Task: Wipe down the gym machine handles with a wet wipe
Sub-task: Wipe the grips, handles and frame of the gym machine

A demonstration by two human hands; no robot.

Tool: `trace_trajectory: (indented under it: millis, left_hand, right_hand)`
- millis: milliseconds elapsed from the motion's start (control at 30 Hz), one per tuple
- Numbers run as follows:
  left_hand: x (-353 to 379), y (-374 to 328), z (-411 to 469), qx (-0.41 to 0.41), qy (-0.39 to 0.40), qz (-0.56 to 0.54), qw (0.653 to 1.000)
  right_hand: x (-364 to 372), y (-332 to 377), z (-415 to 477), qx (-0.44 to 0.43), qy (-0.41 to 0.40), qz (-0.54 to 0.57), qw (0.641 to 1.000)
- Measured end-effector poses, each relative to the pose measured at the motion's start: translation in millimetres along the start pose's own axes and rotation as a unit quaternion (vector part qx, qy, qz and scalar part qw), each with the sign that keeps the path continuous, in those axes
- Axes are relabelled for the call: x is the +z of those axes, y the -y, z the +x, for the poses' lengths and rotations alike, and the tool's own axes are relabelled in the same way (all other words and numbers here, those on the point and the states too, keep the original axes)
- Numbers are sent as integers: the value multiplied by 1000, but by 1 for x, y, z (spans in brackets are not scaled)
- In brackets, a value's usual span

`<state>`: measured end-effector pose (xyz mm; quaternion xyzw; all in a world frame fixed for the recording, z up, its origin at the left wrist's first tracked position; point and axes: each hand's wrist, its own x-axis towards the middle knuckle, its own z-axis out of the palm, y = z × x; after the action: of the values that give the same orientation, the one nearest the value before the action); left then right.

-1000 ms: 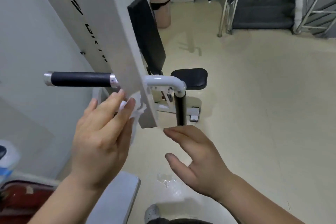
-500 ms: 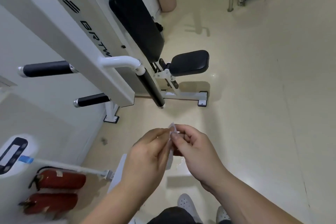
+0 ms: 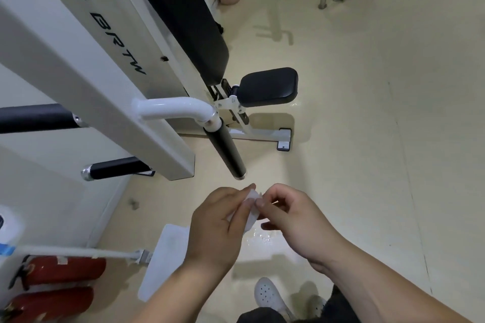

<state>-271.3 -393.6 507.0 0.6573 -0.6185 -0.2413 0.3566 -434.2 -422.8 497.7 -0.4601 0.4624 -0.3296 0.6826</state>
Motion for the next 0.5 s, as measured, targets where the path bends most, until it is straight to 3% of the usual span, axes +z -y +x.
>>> trace_trajectory:
  millis: [233,400,500]
  left_hand:
    - [1,-10,8,-33,-31,-23,999]
    - [8,-26,2,-118,-66,60,989]
    - [7,-41,-6,-120,-136,102,978]
  right_hand:
    - [-7,16,28,-37,47,-14,998]
    - [-33,23,48,-67,93,-107,988]
    - [-51,26,54,-68,108,-124,984]
